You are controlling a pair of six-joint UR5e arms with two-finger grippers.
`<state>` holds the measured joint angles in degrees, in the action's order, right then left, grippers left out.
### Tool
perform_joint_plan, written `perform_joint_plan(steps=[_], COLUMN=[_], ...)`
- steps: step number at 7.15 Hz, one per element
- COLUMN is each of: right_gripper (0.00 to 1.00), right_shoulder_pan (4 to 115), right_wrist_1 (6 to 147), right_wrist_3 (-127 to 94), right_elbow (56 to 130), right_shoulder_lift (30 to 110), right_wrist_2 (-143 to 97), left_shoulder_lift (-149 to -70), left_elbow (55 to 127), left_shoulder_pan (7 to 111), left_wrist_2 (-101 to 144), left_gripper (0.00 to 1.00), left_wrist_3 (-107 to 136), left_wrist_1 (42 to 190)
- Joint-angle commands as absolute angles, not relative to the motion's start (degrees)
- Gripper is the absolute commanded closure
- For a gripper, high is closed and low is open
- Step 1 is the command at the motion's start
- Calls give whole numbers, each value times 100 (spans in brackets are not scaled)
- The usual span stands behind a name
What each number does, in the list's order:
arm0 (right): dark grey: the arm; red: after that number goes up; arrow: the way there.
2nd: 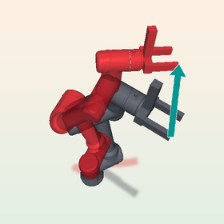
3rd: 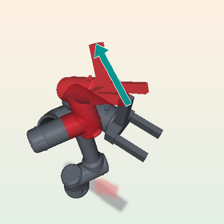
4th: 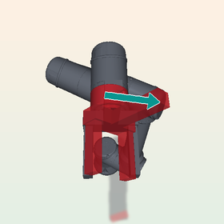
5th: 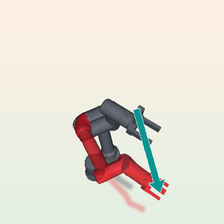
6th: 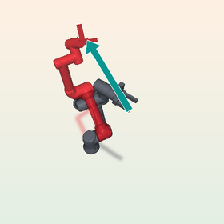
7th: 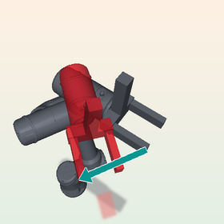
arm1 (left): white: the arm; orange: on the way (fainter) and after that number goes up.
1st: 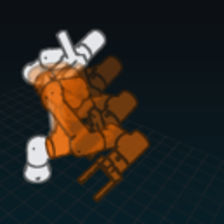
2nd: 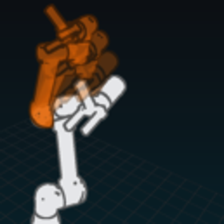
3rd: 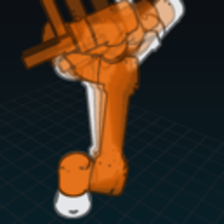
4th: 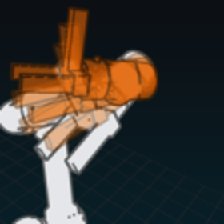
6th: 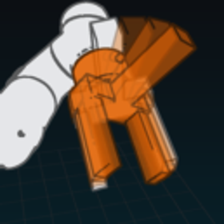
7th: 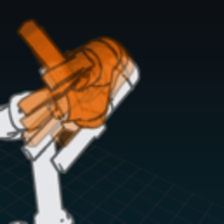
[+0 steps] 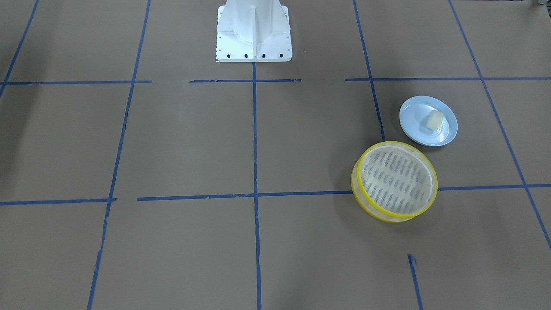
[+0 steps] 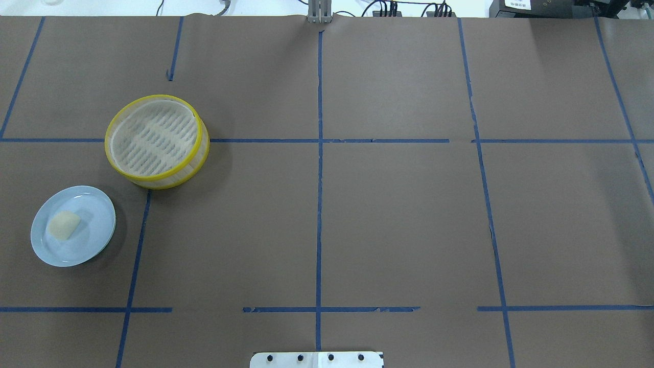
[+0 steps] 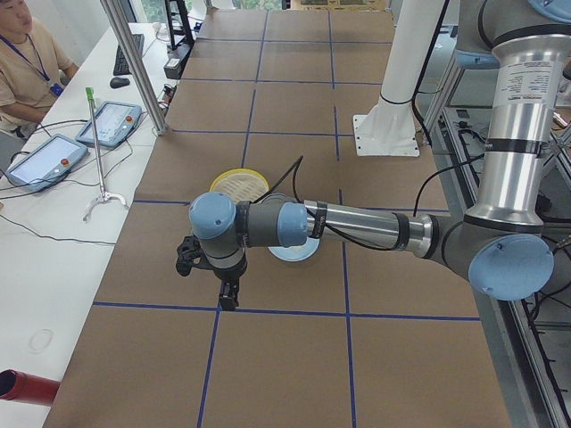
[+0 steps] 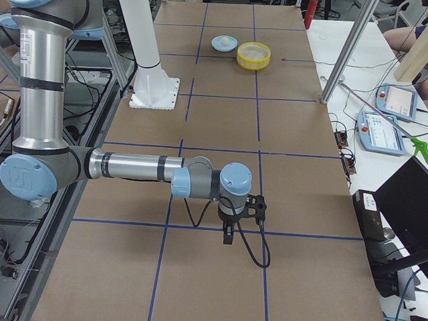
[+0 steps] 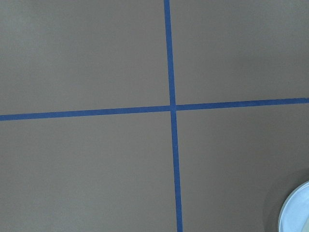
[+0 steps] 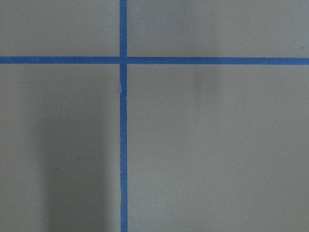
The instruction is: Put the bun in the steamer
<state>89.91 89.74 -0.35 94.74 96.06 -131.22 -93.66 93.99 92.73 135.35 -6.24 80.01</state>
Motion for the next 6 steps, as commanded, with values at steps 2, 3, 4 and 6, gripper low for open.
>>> perform_joint_plan(steps=[2, 3, 4, 6], right_gripper=[0, 0, 0, 0], right_shoulder_pan=[8991, 8991, 8991, 8991], right_wrist_1=[8974, 8974, 8974, 8974], right_wrist_3=[-35, -35, -35, -35], right_elbow=[9475, 9475, 9475, 9475], right_shoulder_lift=[9606, 9606, 9606, 9606], right_wrist_2=[-13122, -13122, -13122, -13122], left_shoulder_lift=[-9343, -9325, -9351, -9308], left_elbow=[9396, 9343, 9395, 9395], left_shoulder_pan=[9255, 8950, 8295, 7447], left_wrist_2=[13622, 13632, 13632, 13606], left_gripper=[0, 0, 0, 0], left_wrist_3=[-606, 3, 1349, 2896], left_wrist_1=[8529, 9387, 9883, 11350])
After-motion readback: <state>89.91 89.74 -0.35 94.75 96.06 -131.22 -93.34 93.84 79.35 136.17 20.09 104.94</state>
